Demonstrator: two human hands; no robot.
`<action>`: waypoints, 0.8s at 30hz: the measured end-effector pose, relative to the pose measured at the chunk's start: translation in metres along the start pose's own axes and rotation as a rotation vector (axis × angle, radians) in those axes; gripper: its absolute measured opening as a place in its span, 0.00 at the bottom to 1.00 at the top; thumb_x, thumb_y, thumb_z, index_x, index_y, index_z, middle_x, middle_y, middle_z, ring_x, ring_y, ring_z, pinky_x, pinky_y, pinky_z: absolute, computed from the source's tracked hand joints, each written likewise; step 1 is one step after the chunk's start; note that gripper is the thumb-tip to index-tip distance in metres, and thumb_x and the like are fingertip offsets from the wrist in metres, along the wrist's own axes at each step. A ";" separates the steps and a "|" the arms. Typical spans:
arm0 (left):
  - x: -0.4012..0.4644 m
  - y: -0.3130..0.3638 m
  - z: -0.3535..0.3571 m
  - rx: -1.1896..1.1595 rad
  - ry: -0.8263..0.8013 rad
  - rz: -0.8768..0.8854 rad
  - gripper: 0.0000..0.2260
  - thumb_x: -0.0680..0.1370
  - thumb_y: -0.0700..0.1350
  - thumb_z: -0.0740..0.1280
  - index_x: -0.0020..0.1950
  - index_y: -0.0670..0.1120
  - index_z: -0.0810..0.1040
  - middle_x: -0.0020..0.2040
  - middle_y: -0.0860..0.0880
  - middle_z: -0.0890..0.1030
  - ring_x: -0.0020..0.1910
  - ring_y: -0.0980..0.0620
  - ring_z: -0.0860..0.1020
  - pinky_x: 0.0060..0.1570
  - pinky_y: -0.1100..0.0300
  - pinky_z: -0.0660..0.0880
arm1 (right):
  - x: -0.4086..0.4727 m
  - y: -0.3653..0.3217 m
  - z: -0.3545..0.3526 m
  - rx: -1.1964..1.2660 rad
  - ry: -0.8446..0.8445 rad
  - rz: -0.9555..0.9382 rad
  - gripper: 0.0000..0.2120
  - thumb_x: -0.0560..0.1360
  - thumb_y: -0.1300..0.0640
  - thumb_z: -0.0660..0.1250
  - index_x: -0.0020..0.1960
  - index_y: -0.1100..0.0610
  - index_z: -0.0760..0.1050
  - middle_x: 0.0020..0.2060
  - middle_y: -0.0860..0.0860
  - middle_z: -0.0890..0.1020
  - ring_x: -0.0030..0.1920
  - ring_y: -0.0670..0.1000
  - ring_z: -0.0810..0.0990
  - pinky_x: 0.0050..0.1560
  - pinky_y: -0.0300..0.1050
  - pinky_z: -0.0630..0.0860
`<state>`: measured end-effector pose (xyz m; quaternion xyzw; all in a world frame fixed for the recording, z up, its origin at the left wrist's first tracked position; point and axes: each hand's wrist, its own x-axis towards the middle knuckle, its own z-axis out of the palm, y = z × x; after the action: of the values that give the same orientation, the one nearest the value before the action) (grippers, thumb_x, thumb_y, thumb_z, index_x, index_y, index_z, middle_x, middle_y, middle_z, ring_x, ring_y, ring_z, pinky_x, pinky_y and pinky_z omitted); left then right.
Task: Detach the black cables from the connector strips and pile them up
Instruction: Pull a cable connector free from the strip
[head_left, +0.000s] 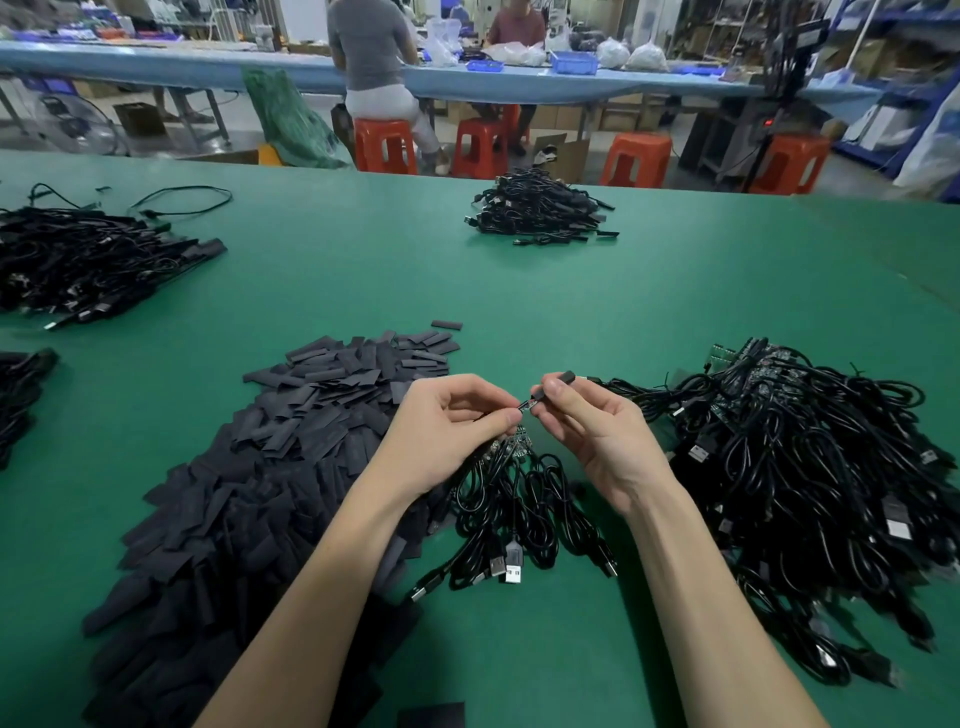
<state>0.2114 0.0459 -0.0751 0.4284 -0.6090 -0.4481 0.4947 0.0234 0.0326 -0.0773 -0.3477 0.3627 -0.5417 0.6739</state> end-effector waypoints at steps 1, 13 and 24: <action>0.000 0.000 0.000 -0.001 -0.003 0.002 0.07 0.73 0.39 0.78 0.44 0.52 0.87 0.41 0.47 0.87 0.41 0.50 0.86 0.45 0.64 0.80 | 0.000 -0.001 0.000 -0.003 -0.003 -0.002 0.07 0.68 0.59 0.77 0.45 0.59 0.86 0.46 0.58 0.86 0.44 0.50 0.86 0.46 0.36 0.81; 0.000 0.002 0.005 -0.079 0.012 0.003 0.06 0.73 0.35 0.76 0.45 0.45 0.86 0.41 0.45 0.87 0.39 0.51 0.86 0.44 0.66 0.79 | -0.004 0.000 0.004 -0.060 -0.067 0.022 0.05 0.68 0.58 0.76 0.43 0.57 0.87 0.44 0.57 0.87 0.40 0.48 0.86 0.44 0.35 0.81; 0.001 0.004 0.009 -0.136 0.015 -0.005 0.06 0.72 0.33 0.76 0.44 0.41 0.84 0.39 0.47 0.86 0.39 0.54 0.84 0.43 0.66 0.79 | -0.005 -0.001 0.005 -0.070 -0.081 0.039 0.11 0.69 0.56 0.76 0.50 0.58 0.85 0.43 0.55 0.86 0.38 0.46 0.84 0.42 0.35 0.81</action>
<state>0.2018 0.0467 -0.0716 0.3986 -0.5724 -0.4866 0.5260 0.0266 0.0379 -0.0738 -0.3855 0.3606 -0.5007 0.6860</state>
